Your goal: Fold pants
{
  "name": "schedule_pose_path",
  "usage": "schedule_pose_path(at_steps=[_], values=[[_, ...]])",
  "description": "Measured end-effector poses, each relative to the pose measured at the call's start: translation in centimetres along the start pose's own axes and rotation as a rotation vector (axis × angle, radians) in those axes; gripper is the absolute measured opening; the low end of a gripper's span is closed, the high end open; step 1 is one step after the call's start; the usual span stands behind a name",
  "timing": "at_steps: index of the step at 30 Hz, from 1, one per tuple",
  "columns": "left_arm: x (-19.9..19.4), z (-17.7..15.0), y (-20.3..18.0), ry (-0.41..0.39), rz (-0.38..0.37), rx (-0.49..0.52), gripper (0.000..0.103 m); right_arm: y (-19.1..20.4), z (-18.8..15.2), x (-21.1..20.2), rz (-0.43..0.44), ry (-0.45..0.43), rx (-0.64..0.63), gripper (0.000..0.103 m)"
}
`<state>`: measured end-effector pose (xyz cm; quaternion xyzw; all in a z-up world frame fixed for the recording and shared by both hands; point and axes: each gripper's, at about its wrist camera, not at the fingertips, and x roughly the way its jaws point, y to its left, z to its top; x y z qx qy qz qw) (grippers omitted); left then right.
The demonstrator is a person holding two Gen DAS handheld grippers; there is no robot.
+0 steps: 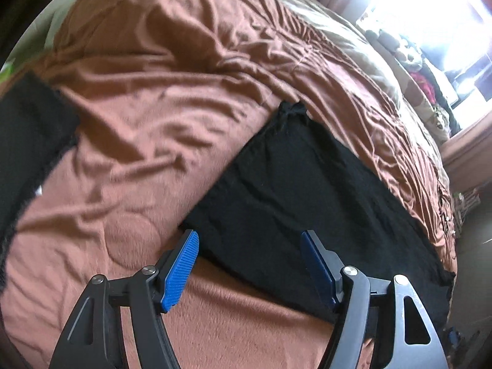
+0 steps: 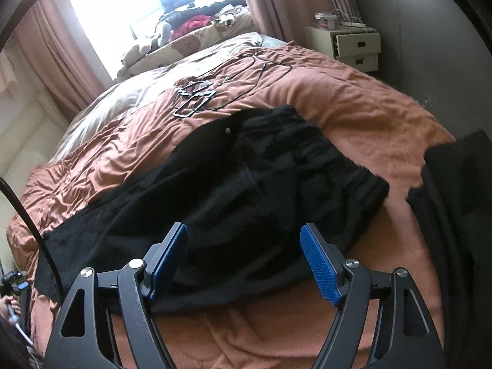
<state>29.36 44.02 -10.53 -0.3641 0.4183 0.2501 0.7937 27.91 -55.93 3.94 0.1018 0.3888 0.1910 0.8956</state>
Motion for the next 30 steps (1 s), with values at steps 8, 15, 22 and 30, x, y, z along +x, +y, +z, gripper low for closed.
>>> schedule_pose_path(at_steps=[8,15,22,30], values=[[1.8,-2.1,2.3,0.027,-0.037,-0.102,0.063,-2.9,-3.0,-0.4,-0.005,0.028,0.055,0.075],[3.8,-2.7,3.7,0.011,-0.106,-0.227,0.062,-3.8,-4.2,1.0,0.022,0.051,0.128,0.075],[3.8,-2.8,4.8,-0.107,-0.163,-0.312,0.049,-5.5,-4.8,2.0,0.049,0.015,0.250,0.075],[4.5,-2.6,4.4,-0.109,-0.180,-0.298,0.044,-8.8,-6.1,2.8,0.134,-0.058,0.471,0.075]])
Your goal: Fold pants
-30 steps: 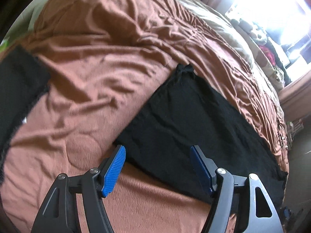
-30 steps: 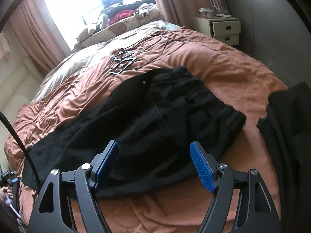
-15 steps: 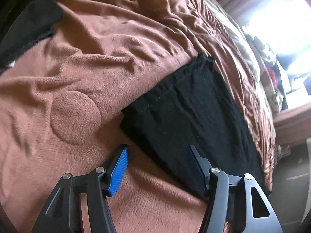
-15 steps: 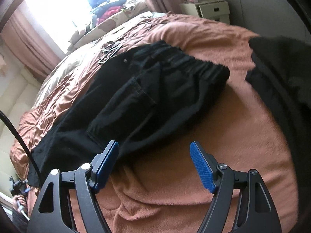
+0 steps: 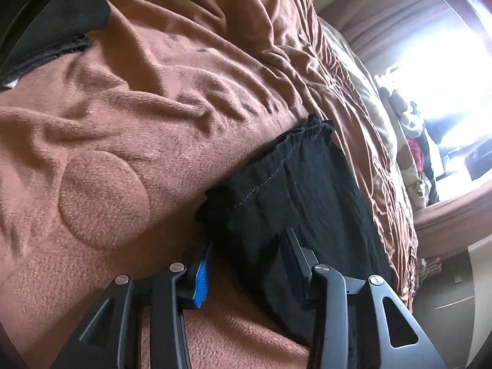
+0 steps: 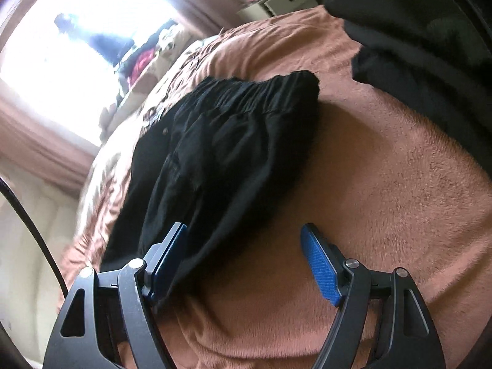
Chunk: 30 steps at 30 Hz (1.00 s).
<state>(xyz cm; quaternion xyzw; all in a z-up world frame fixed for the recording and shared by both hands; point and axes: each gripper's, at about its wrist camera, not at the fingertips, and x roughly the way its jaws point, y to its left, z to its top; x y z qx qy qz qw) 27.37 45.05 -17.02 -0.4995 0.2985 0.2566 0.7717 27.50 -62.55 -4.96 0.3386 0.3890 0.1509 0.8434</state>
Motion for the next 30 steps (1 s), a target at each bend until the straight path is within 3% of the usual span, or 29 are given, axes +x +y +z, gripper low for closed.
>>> schedule_pose_path(at_steps=[1,3,5,6,9,11,14,21,30], values=[[0.2,0.2,-0.2,0.002,0.001,0.000,0.044,-0.1,0.0,0.1,0.009,-0.007,0.009,0.075],[0.5,0.4,-0.5,0.000,0.009,0.012,0.032,-0.2,0.3,0.7,0.023,-0.011,0.020,0.075],[1.0,0.6,-0.9,0.007,0.010,0.025,0.015,-0.2,0.7,1.3,0.033,-0.011,0.028,0.065],[1.1,0.7,-1.1,0.004,0.006,0.025,0.013,-0.4,1.0,1.8,0.039,-0.009,0.040,0.062],[0.5,0.8,-2.1,-0.031,0.016,0.043,0.009,-1.5,1.9,3.0,0.025,-0.011,0.093,0.044],[-0.4,1.2,-2.8,-0.057,0.001,0.036,0.008,-2.4,2.6,3.5,0.023,0.003,0.151,0.019],[-1.9,2.2,-4.2,-0.073,-0.033,0.058,0.007,-2.6,3.4,3.1,0.031,0.016,0.185,0.007],[-5.8,3.8,-6.8,-0.105,-0.098,0.078,0.006,1.5,3.7,-2.1,0.128,-0.042,0.113,0.005],[-11.3,5.6,-7.1,-0.139,-0.098,0.077,0.006,3.9,2.0,-7.8,0.196,-0.035,0.084,0.005]])
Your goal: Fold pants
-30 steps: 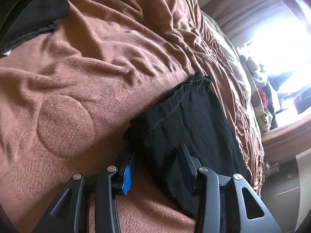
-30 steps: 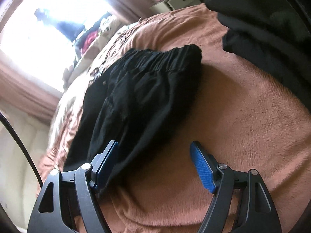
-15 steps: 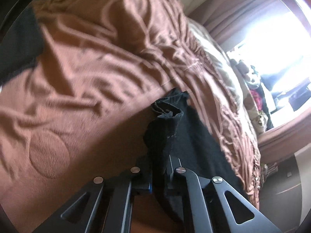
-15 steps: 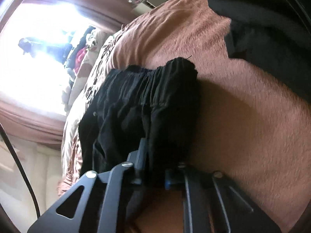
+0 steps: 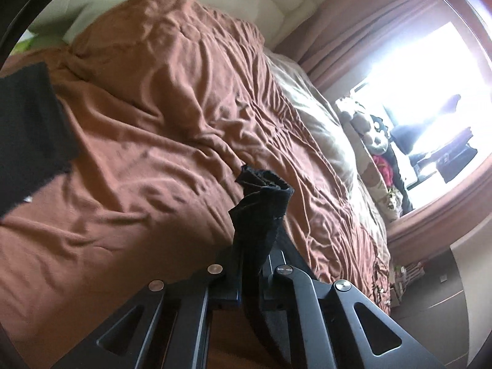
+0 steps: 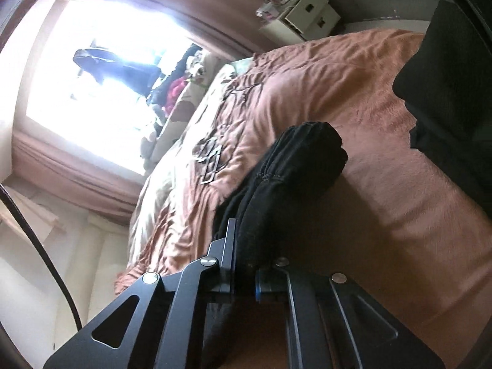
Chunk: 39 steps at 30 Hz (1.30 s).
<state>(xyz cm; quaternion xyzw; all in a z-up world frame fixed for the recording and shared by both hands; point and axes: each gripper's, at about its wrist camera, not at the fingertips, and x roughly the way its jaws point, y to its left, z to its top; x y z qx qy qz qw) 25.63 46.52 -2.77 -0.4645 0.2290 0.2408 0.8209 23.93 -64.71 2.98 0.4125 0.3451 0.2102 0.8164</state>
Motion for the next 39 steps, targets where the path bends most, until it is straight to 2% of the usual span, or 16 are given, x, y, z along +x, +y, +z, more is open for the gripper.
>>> schedule_pose_path(at_steps=[7,15,21,30,34,39], values=[[-4.6,0.2,3.0,0.011,0.025,-0.002,0.006,-1.1,-1.4,-2.5,0.004,0.035,-0.017,0.005],[-9.9,-1.2,7.8,0.012,0.036,-0.044,0.006,-0.9,-4.0,-7.0,0.008,0.068,-0.056,0.005],[-12.9,-2.8,11.5,0.022,0.033,-0.074,0.006,-2.3,-5.8,-9.9,-0.013,0.088,-0.064,0.005],[-14.1,-5.0,16.0,0.048,0.055,-0.102,0.006,-3.7,-7.4,-13.1,-0.045,0.092,-0.057,0.004],[-12.6,-6.9,18.5,0.109,0.117,-0.104,0.009,-5.5,-8.1,-12.6,-0.095,0.118,-0.023,0.004],[-12.3,-8.5,20.5,0.154,0.190,-0.100,0.023,-6.0,-8.8,-11.1,-0.173,0.166,-0.032,0.009]])
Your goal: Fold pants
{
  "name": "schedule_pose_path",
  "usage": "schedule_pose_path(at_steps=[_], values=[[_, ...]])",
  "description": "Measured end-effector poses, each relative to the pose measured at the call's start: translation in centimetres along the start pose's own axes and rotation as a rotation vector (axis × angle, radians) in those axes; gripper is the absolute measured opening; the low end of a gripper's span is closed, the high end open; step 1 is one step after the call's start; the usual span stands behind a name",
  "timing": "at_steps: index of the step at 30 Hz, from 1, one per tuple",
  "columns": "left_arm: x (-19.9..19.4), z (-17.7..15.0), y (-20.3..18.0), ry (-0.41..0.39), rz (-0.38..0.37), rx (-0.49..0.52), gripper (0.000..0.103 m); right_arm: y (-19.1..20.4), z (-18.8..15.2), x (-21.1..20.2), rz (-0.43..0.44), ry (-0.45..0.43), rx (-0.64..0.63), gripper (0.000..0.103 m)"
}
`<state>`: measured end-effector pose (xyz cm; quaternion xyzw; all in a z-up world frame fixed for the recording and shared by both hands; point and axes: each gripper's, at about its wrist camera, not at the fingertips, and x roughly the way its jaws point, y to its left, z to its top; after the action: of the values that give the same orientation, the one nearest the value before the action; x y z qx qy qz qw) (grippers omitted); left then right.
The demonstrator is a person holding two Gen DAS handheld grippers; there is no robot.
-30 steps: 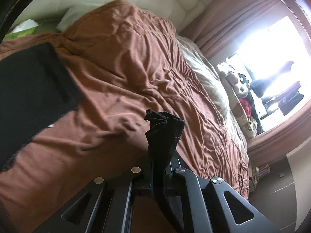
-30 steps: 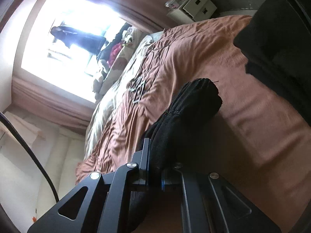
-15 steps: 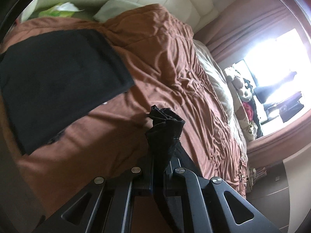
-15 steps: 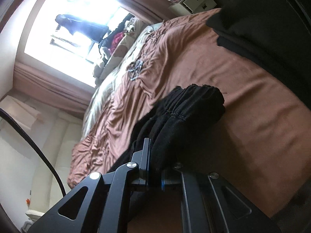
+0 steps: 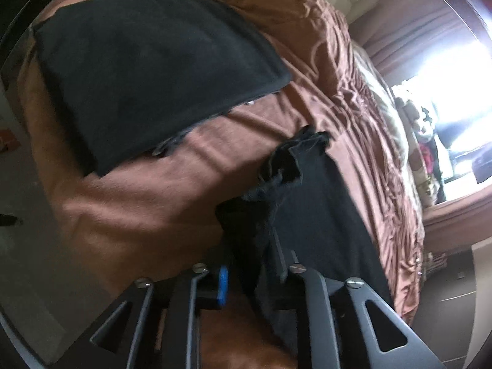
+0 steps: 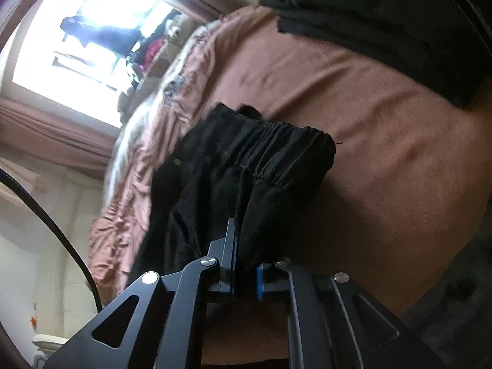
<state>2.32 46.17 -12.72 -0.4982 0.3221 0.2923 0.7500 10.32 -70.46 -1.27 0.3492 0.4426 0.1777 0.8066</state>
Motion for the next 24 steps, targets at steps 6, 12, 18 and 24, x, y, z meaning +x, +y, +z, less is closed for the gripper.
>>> schedule_pose_path(at_steps=[6,12,18,24], values=[[-2.1,-0.4,2.8,-0.032,-0.007,-0.044,0.042,1.1,0.2,0.0,-0.016,0.006,-0.035,0.051],[-3.3,-0.7,5.6,-0.049,0.009,-0.104,0.049,1.1,0.3,0.6,-0.015,-0.008,-0.019,0.051],[-2.4,-0.7,5.7,-0.028,0.021,-0.117,0.039,0.9,-0.1,1.0,-0.011,-0.020,-0.006,0.051],[-1.3,-0.3,4.1,-0.021,0.001,-0.088,0.036,-0.7,-0.2,0.2,-0.022,-0.009,-0.022,0.051]])
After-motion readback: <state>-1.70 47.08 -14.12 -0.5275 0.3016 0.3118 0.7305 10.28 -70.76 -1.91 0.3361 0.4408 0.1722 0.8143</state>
